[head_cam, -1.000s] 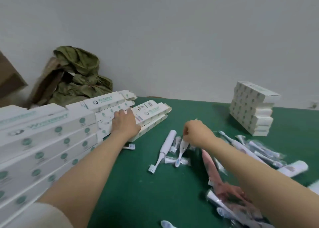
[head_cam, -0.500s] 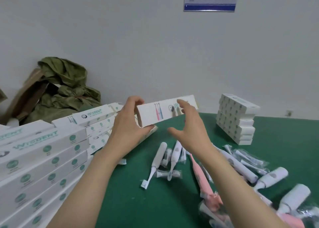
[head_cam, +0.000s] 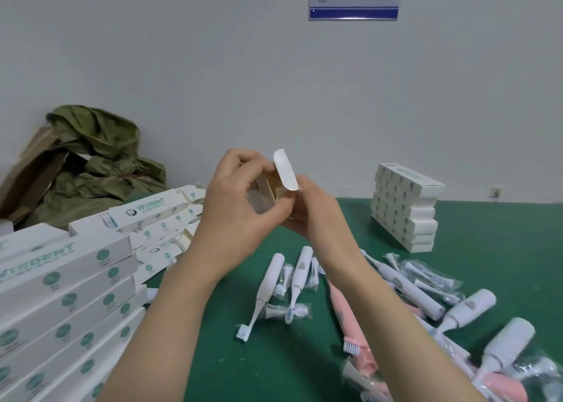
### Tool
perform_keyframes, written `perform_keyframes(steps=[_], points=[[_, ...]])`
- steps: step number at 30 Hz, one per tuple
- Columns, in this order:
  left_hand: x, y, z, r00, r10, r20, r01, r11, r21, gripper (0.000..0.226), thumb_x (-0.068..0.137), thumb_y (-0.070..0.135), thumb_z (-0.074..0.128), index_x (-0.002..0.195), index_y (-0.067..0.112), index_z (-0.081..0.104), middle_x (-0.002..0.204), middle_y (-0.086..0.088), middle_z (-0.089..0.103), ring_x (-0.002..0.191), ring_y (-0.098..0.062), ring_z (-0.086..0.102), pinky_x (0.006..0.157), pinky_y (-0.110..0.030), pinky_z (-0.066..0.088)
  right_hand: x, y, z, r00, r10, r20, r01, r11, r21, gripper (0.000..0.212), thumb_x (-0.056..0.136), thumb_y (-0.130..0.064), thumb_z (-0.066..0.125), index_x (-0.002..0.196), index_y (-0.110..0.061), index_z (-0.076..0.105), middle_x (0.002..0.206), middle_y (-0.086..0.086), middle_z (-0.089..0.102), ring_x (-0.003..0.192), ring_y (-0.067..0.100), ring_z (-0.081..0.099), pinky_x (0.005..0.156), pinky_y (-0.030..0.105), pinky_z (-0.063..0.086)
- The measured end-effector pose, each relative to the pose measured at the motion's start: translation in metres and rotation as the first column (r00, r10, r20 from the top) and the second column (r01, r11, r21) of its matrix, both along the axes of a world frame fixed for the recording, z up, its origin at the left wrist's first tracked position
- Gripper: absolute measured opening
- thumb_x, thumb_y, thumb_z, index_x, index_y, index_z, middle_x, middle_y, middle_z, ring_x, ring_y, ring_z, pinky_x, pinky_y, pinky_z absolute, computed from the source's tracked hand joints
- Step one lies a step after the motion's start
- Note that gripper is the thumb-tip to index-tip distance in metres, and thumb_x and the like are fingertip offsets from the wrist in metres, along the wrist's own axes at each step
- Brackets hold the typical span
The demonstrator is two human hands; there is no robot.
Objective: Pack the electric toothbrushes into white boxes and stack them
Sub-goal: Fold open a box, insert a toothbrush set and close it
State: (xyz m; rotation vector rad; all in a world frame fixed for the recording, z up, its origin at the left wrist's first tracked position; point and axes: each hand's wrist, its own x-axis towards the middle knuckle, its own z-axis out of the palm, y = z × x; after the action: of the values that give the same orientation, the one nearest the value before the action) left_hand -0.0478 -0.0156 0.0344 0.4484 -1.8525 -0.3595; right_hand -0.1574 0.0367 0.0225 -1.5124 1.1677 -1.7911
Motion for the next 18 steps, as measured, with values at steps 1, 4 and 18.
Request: perform_keyframes(steps=[1, 4, 18], points=[[-0.001, 0.002, 0.0, 1.0, 0.013, 0.021, -0.013, 1.0, -0.024, 0.022, 0.07, 0.023, 0.066, 0.092, 0.022, 0.064, 0.098, 0.013, 0.048, 0.088, 0.003, 0.051, 0.078, -0.004, 0.036, 0.0, 0.002, 0.001, 1.0, 0.021, 0.008, -0.021, 1.0, 0.009, 0.037, 0.101, -0.029, 0.032, 0.105, -0.029, 0.068, 0.103, -0.003, 0.072, 0.099, 0.009, 0.066, 0.078, 0.02, 0.054], [-0.007, 0.008, -0.001, 1.0, 0.029, -0.01, -0.029, 0.999, -0.02, 0.024, 0.068, 0.023, 0.065, 0.092, 0.028, 0.061, 0.096, 0.014, 0.046, 0.084, 0.006, 0.049, 0.073, -0.001, 0.034, -0.004, 0.009, 0.004, 0.999, 0.01, -0.045, -0.01, 1.0, -0.001, 0.035, 0.103, -0.033, 0.033, 0.123, -0.028, 0.06, 0.112, -0.002, 0.069, 0.104, 0.01, 0.064, 0.084, 0.022, 0.054], [-0.023, 0.002, -0.015, 0.99, 0.108, 0.094, -0.118, 0.987, 0.109, 0.055, 0.057, 0.043, 0.072, 0.107, 0.03, 0.057, 0.093, 0.01, 0.053, 0.089, 0.004, 0.047, 0.069, -0.002, 0.034, -0.011, 0.012, 0.003, 0.884, -0.348, -0.312, 0.326, 0.937, -0.123, 0.03, 0.101, -0.017, 0.037, 0.11, -0.027, 0.064, 0.088, 0.003, 0.068, 0.079, 0.012, 0.057, 0.069, 0.027, 0.044]])
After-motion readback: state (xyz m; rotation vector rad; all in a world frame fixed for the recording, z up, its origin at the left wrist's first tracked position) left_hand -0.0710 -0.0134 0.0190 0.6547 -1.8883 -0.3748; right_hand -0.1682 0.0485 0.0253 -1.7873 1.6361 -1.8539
